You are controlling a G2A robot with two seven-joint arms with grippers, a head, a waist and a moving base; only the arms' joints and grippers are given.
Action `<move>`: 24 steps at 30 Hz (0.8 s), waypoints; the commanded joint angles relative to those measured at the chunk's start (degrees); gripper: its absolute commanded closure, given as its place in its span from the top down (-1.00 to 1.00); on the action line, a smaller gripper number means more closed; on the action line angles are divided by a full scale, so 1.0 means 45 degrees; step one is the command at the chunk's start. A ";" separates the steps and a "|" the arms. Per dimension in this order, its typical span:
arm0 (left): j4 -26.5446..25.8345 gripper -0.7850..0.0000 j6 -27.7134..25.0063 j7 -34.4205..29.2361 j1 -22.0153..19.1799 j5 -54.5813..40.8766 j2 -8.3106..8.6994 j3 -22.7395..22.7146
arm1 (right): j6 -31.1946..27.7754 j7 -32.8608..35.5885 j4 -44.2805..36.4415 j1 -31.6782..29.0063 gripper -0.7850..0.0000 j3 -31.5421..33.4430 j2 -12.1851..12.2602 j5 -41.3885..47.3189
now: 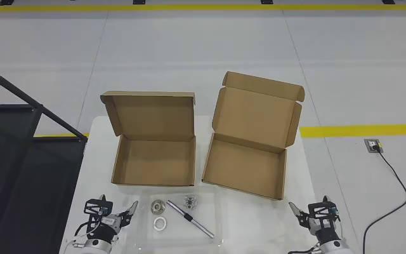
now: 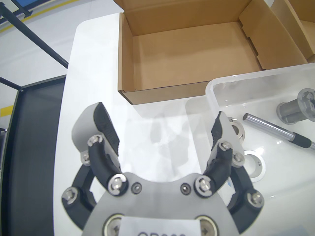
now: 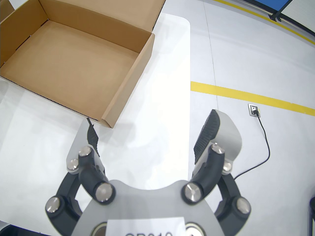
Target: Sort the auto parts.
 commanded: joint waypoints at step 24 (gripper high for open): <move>-0.0517 1.00 -0.0629 0.3079 0.1638 -0.1170 -0.0094 -0.1215 | -0.0930 0.2692 -0.5280 -0.0508 1.00 -0.2768 0.0114 -1.1274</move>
